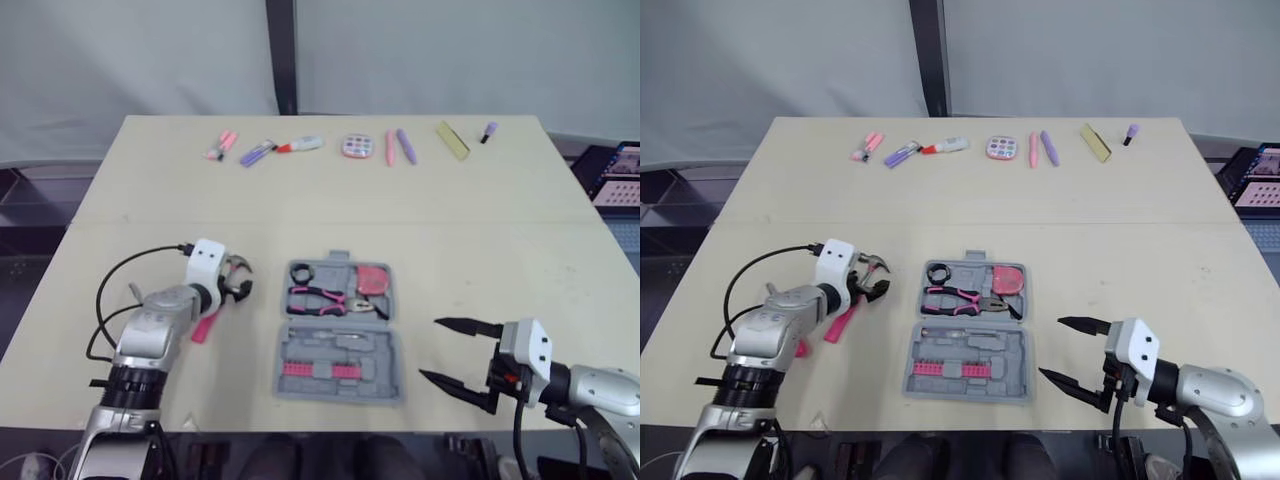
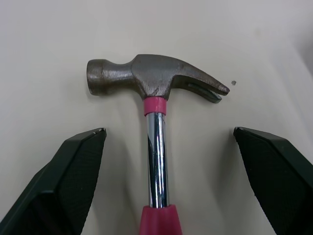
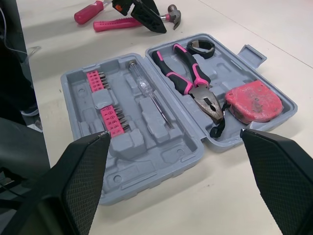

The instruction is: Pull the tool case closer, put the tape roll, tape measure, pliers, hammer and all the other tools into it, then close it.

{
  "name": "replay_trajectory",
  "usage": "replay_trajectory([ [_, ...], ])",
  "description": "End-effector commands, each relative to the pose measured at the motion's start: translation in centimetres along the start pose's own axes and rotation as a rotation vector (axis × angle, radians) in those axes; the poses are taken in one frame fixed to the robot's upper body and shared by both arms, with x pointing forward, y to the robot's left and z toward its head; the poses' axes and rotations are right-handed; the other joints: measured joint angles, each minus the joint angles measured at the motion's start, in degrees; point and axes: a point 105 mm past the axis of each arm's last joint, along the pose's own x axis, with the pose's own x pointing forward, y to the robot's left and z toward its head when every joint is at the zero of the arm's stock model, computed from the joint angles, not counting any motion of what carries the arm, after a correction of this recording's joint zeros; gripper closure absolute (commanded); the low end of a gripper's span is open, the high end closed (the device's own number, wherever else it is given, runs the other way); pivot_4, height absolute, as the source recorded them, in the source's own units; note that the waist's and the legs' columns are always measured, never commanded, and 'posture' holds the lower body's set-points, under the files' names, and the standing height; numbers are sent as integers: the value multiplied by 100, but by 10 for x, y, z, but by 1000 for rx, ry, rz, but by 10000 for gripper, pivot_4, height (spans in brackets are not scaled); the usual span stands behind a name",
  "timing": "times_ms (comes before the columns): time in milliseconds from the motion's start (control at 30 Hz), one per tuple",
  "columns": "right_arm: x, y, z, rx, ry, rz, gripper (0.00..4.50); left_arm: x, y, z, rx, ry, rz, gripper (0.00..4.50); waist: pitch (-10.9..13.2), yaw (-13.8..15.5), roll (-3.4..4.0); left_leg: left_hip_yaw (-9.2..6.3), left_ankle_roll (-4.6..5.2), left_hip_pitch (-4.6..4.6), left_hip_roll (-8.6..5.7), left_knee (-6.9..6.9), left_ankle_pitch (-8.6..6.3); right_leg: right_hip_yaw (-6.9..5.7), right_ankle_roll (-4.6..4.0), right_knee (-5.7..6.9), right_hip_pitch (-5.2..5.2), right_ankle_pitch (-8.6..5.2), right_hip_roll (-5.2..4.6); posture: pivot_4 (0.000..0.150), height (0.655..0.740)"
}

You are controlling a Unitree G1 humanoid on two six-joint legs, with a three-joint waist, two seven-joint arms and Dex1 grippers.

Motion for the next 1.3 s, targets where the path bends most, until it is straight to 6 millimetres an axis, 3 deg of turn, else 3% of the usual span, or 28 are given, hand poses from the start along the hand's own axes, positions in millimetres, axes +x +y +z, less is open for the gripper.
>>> replay_trajectory([
  [33,-1,-1,3,-11,3,3,176,2,1,6,18,-18,3,0,0,0,0,0,0,0,0,3,0,0,0,1,0,0,0,1500,7400],
  [433,-3,-1,2,-8,9,-4,176,9,-5,6,21,-21,-33,0,0,8,0,-1,1,0,-1,10,0,0,0,4,0,0,-1,1500,7400],
  [533,-3,-1,2,-7,9,-5,0,9,-4,5,16,-21,-30,12328,0,8,0,-1,1,0,-1,10,0,0,0,5,0,0,-1,1500,7400],
  [733,-3,0,2,-6,9,-5,0,10,-3,5,20,-21,-26,43244,0,9,0,-1,2,0,-1,13,-1,0,0,6,0,0,-1,1500,7400],
  [1067,-4,-1,2,-3,5,-9,0,10,1,2,54,-12,-13,44237,-1,10,0,-2,2,0,-2,13,-1,-1,0,8,1,0,-1,1500,7400],
  [1233,-5,-2,3,-5,1,-10,0,-2,6,10,64,-32,-25,44237,-1,-4,0,-2,2,0,-1,13,-1,0,0,8,0,0,0,1500,7400],
  [1300,-6,-3,3,-8,1,-10,0,-19,6,22,99,-62,-78,44237,0,-23,-1,-2,2,-2,0,12,-2,0,0,8,-4,0,0,1500,7400],
])
